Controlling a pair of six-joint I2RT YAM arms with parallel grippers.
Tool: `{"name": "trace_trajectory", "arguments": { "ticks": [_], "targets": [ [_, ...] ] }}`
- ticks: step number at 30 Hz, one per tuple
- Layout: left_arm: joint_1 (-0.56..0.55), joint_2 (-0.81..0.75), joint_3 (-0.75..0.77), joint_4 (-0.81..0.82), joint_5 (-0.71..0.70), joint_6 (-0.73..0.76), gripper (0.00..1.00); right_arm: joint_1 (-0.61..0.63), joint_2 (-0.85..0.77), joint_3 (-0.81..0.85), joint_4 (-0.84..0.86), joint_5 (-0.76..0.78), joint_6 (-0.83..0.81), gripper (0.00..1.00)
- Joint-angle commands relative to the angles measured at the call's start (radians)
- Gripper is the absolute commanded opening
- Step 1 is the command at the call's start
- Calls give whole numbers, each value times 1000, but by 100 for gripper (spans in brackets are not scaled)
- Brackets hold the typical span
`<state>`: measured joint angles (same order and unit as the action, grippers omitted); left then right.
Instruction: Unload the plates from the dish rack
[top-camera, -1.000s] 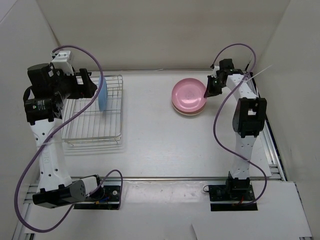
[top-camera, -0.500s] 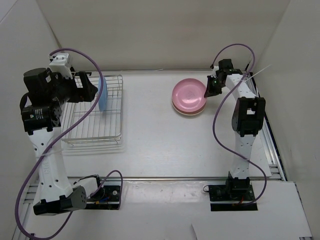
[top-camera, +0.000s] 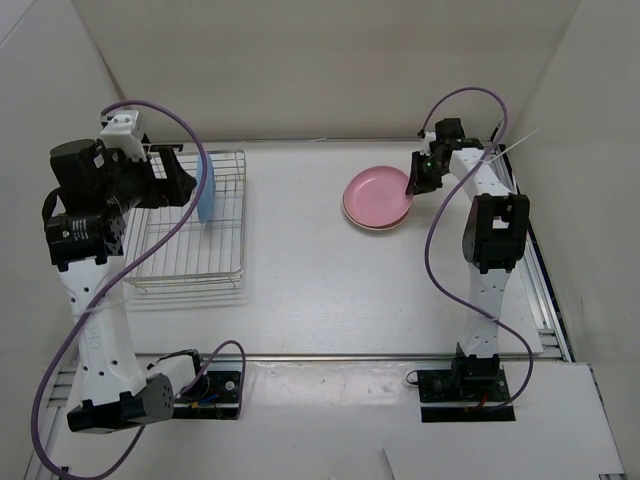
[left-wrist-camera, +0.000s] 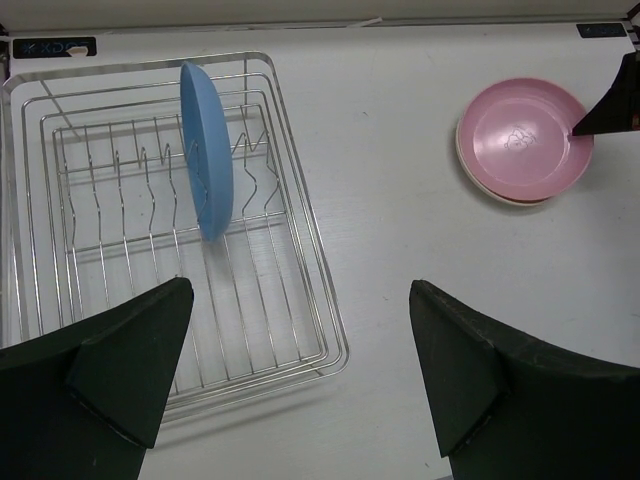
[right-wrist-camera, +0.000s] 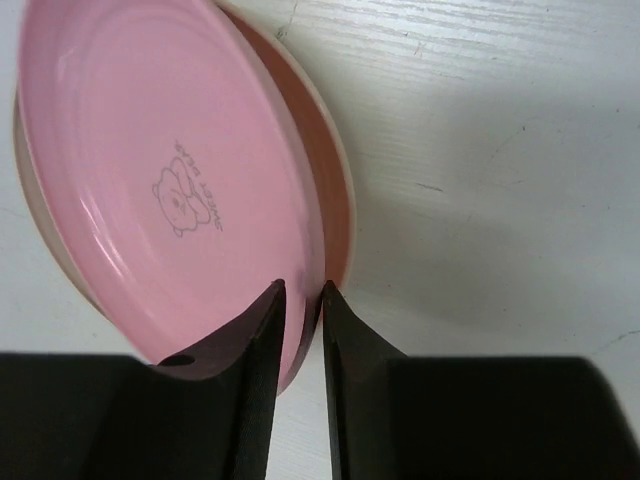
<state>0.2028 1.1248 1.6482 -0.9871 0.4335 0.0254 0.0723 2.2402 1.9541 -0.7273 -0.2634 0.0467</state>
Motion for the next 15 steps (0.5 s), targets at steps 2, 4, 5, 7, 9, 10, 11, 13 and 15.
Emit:
{"name": "trace_trajectory", "arguments": {
  "ticks": [2, 4, 5, 7, 9, 10, 11, 13, 15],
  "targets": [
    [0, -37, 5, 10, 2, -10, 100, 6, -5, -1, 17, -20, -11, 31],
    [0, -37, 5, 10, 2, -10, 100, 6, -14, -11, 17, -20, -11, 48],
    [0, -37, 5, 10, 2, -10, 100, 6, -14, -11, 17, -10, -11, 54],
    [9, -46, -17, 21, 13, -10, 100, 6, -36, -11, 17, -10, -11, 63],
    [9, -46, -62, 39, 13, -10, 100, 6, -57, -11, 17, 9, -11, 68],
    [9, -57, -83, 62, 13, -10, 100, 6, -57, -1, 17, 9, -11, 70],
    [9, -71, -150, 83, 13, -1, 100, 6, -73, -1, 17, 22, -11, 75],
    [18, -89, -244, 143, -5, 8, 100, 6, -106, -1, 17, 39, -21, 78],
    [38, -99, -396, 266, 10, 22, 100, 6, -146, -1, 17, 72, -21, 79]
  ]
}}
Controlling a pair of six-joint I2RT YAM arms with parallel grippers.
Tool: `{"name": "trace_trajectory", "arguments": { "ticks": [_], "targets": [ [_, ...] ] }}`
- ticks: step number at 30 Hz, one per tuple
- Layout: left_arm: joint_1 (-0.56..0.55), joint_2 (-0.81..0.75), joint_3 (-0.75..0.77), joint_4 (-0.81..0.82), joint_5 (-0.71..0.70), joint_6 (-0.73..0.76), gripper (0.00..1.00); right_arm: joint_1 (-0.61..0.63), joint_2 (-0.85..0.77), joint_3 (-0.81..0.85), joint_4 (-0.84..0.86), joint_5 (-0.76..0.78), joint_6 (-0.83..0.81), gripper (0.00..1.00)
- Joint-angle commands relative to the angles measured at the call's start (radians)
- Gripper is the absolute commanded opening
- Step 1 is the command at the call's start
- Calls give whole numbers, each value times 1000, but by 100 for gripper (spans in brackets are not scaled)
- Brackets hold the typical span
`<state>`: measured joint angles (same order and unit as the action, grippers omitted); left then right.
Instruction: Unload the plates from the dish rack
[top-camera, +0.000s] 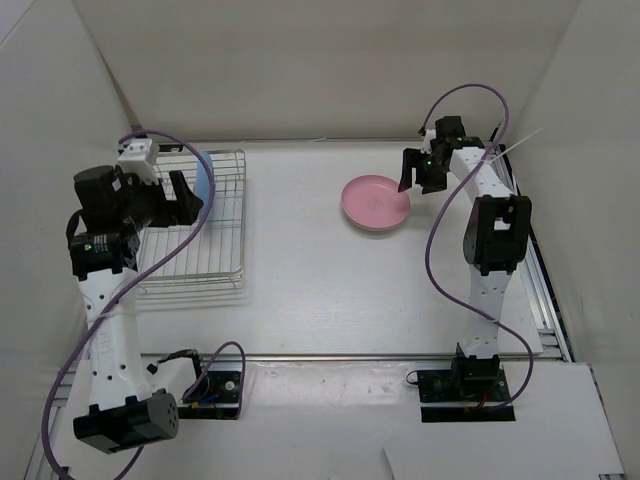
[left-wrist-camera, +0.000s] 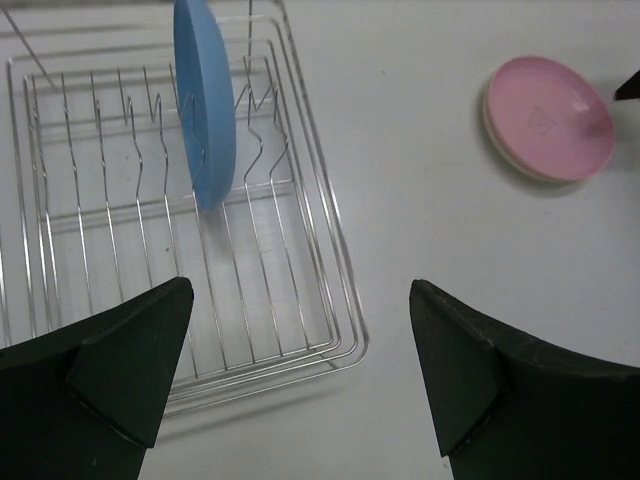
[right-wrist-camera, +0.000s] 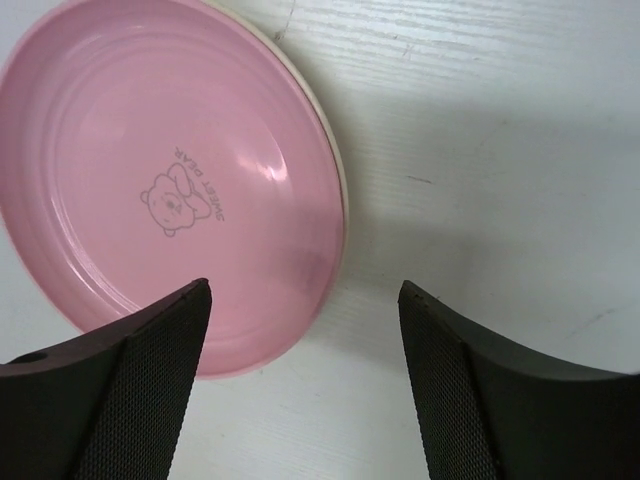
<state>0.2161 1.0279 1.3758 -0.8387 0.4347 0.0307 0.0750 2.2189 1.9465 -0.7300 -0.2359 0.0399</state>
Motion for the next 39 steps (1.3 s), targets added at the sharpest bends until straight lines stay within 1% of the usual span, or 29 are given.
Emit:
{"name": "trace_trajectory", "arguments": {
  "ticks": [1, 3, 4, 5, 6, 9, 10, 12, 14, 15, 19, 23, 27, 30, 31, 32, 33, 35, 37, 38, 39],
  "targets": [
    [35, -2, -165, 159, 9, 17, 100, 3, -139, -3, 20, 56, -14, 79],
    [84, 23, -246, 272, 63, 17, 100, -17, -182, -14, 20, 66, -14, 79],
    [103, 40, -260, 305, 143, 17, 100, -17, -195, -14, 20, 54, -14, 79],
    [132, 85, -261, 334, 179, 17, 100, -27, -221, -24, 5, 53, -14, 79],
    [147, 115, -261, 354, 282, 17, 100, -37, -235, -38, -11, 43, -27, 79],
    [158, 211, -225, 407, 386, 49, 100, -46, -295, -92, -25, 32, -70, 79],
    [158, 228, -225, 449, 404, 49, 100, -46, -327, -112, -25, 32, -80, 79],
    [158, 288, -195, 477, 455, 49, 100, -56, -353, -161, -25, 32, -90, 79],
    [167, 337, -167, 493, 470, 58, 100, -57, -382, -182, -25, 32, -100, 79],
    [167, 394, -138, 503, 514, 48, 99, -66, -398, -198, -35, 32, -100, 79],
    [167, 515, -88, 550, 536, 25, 96, -66, -419, -222, -54, 23, -109, 79],
    [167, 593, -46, 589, 536, 6, 95, -66, -439, -241, -63, 12, -118, 79],
    [167, 675, 3, 622, 558, -31, 84, -66, -450, -265, -52, 3, -109, 79],
    [167, 722, 28, 631, 582, -63, 66, -66, -459, -276, -43, 3, -109, 79],
    [167, 731, 51, 632, 591, -72, 56, -66, -459, -285, -43, 3, -100, 79],
    [167, 747, 51, 632, 602, -72, 51, -66, -450, -285, -43, 3, -100, 79],
    [167, 758, 71, 618, 602, -81, 49, -66, -450, -285, -43, 3, -100, 79],
    [167, 768, 83, 606, 611, -81, 49, -66, -450, -294, -43, 3, -100, 79],
    [167, 778, 83, 606, 611, -81, 52, -66, -450, -294, -34, 3, -100, 79],
    [167, 778, 83, 606, 611, -92, 57, -66, -450, -303, -34, 3, -100, 79],
    [167, 787, 83, 606, 611, -92, 59, -66, -450, -304, -34, 3, -100, 79]
  ]
}}
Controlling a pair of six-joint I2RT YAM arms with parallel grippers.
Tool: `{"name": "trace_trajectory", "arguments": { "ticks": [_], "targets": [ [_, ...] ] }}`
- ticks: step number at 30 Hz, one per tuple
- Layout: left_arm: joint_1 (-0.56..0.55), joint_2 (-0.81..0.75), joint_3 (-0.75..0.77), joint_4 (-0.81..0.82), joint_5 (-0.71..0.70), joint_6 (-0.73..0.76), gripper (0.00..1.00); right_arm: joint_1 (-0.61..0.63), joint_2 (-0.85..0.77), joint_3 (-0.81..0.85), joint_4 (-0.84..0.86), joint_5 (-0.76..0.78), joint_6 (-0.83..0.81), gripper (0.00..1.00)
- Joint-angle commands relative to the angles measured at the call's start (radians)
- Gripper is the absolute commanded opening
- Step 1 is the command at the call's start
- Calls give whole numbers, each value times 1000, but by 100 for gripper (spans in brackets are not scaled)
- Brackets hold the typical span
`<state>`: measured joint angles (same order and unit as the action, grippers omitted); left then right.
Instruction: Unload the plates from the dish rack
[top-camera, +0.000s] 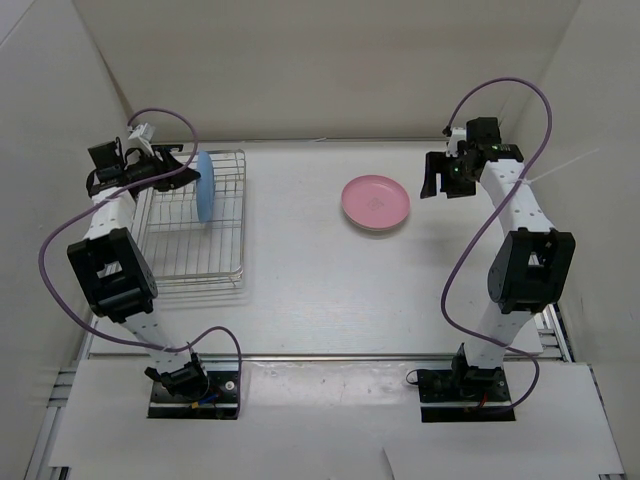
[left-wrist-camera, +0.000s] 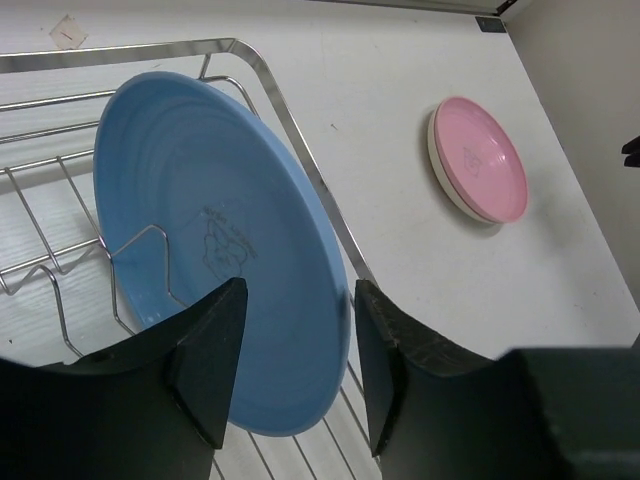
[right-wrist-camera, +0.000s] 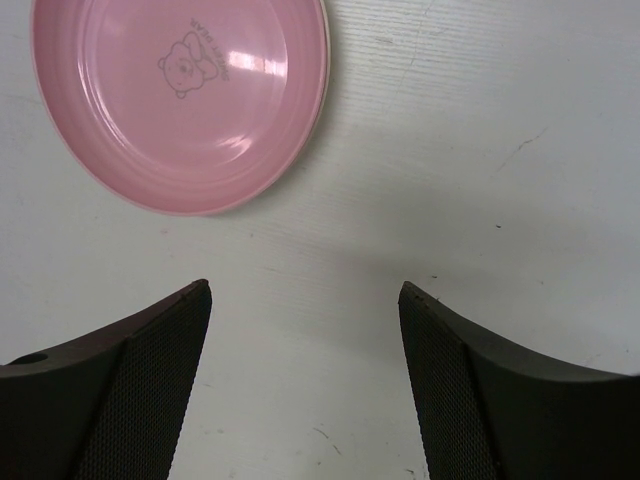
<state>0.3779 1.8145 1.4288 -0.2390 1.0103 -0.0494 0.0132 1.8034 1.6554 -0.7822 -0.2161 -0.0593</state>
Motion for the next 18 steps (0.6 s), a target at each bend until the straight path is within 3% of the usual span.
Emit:
{"name": "trace_trajectory", "arguments": {
  "ticks": [1, 4, 9, 13, 18],
  "targets": [
    [6, 0, 30, 6, 45, -21, 59, -4, -35, -13, 27, -17, -1, 79],
    [6, 0, 21, 15, 57, -32, 50, -4, -35, -22, 27, -8, -1, 79],
    [6, 9, 1, 24, 67, -55, 55, -4, -35, -22, 27, -8, -1, 79],
    [-17, 19, 1, 24, 79, -64, 47, -4, -35, -22, 27, -8, -1, 79],
    [-45, 28, 1, -16, 59, -41, 23, -4, -35, -40, 37, 1, -1, 79]
  ]
}}
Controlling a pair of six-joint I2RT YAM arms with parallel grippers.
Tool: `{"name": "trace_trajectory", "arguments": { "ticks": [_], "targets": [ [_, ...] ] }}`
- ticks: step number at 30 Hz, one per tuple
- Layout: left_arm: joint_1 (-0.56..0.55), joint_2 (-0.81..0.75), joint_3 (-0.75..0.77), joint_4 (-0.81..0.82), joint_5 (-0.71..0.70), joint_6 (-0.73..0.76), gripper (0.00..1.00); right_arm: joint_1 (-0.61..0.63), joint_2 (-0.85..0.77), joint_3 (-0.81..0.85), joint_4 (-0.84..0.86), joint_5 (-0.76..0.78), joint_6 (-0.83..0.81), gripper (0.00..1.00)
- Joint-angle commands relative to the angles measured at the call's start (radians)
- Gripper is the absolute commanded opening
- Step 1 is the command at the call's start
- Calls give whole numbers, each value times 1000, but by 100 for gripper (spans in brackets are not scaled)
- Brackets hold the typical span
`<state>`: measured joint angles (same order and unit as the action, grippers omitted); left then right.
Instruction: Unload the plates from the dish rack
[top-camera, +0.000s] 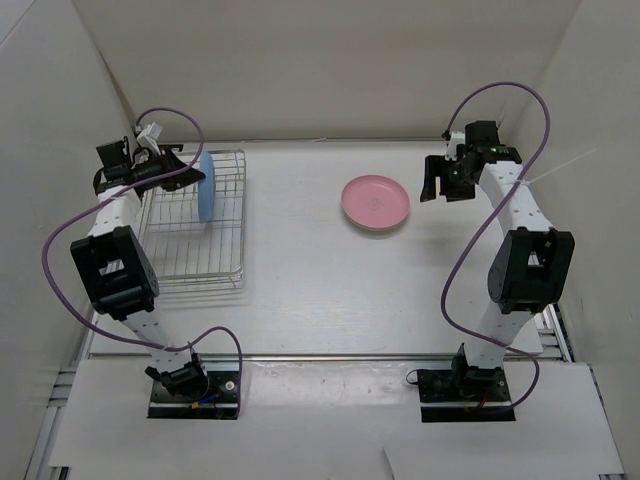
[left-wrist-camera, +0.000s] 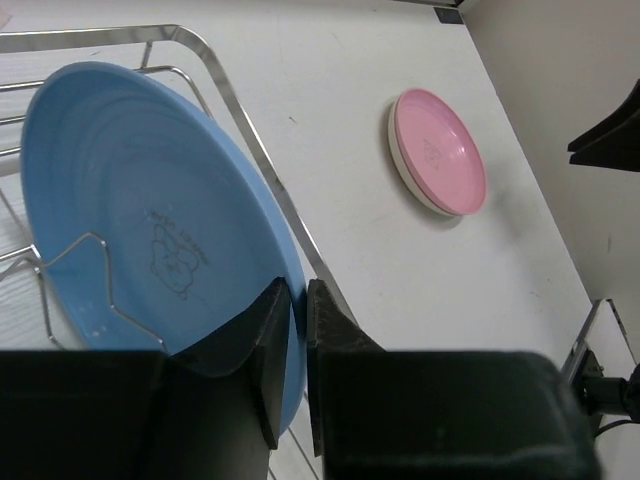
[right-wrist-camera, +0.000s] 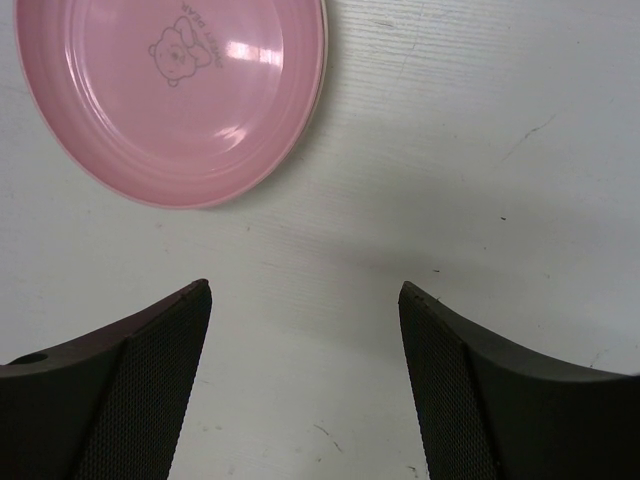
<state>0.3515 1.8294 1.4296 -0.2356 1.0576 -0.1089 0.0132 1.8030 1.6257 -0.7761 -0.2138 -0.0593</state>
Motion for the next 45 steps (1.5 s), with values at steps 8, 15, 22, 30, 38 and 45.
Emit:
{"name": "trace_trajectory", "arguments": {
  "ticks": [8, 15, 22, 30, 38, 45],
  "targets": [
    [-19, 37, 20, -54, 21, 28, 11, -4, -34, -20, 31, -1, -1, 79],
    [-19, -42, 29, -103, 21, 37, 11, -4, -34, -29, 40, -1, -1, 79],
    [-19, -122, 241, -342, 33, 127, 11, -4, -25, -10, 40, -10, 9, 79],
    [-19, -252, 287, -482, 87, 207, 11, -4, -7, 31, 20, -22, 18, 79],
    [-248, -475, 211, -712, -201, 610, 11, 20, 52, 305, -198, -260, -120, 79],
    [-762, -581, -12, -755, -851, 836, 11, 97, -28, 346, -281, -301, -214, 79]
  ]
}}
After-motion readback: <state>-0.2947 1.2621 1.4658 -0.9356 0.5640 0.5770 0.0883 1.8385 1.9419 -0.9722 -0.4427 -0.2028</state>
